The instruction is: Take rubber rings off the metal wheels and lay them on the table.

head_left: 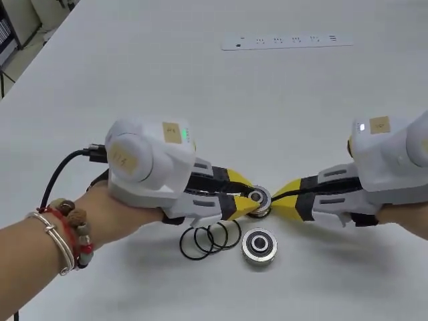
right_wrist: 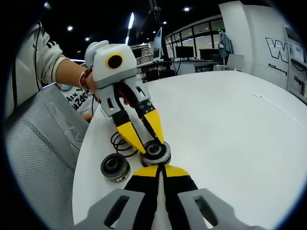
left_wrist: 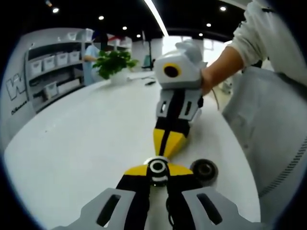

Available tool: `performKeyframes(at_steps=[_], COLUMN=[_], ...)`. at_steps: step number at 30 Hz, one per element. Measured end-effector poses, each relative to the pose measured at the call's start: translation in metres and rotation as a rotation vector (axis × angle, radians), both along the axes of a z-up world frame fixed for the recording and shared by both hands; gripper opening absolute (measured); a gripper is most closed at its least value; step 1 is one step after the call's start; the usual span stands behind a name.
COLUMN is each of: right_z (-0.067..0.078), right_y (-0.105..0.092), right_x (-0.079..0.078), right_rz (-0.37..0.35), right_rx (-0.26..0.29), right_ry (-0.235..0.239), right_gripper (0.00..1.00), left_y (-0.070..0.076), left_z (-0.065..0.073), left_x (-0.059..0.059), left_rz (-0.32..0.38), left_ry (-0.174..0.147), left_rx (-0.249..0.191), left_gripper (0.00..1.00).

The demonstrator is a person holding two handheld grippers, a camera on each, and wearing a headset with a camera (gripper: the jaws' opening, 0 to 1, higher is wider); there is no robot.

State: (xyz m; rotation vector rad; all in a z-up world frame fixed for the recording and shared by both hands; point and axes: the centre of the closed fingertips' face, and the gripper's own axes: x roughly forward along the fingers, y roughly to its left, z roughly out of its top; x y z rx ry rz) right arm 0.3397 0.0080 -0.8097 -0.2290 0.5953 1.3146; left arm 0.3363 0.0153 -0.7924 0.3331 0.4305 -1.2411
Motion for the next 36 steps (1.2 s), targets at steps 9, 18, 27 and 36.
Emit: performKeyframes(at_steps=[9, 18, 27, 36], right_z=[0.001, 0.006, 0.012, 0.016], right_y=[-0.001, -0.004, -0.004, 0.002], right_x=[0.002, 0.004, 0.007, 0.005], right_rz=[-0.072, -0.136, -0.243, -0.26], right_rx=[0.02, 0.061, 0.161, 0.16], right_ry=[0.099, 0.188, 0.356, 0.376], right_gripper=[0.0, 0.0, 0.0, 0.0], left_y=[0.0, 0.001, 0.001, 0.001], left_z=[0.0, 0.0, 0.0, -0.001], left_x=[-0.001, 0.0, 0.001, 0.002], left_rz=[0.002, 0.003, 0.008, 0.006], left_ry=[-0.009, -0.011, -0.01, -0.016], left_rx=[0.001, 0.004, 0.003, 0.006], left_gripper=[0.14, 0.14, 0.14, 0.13])
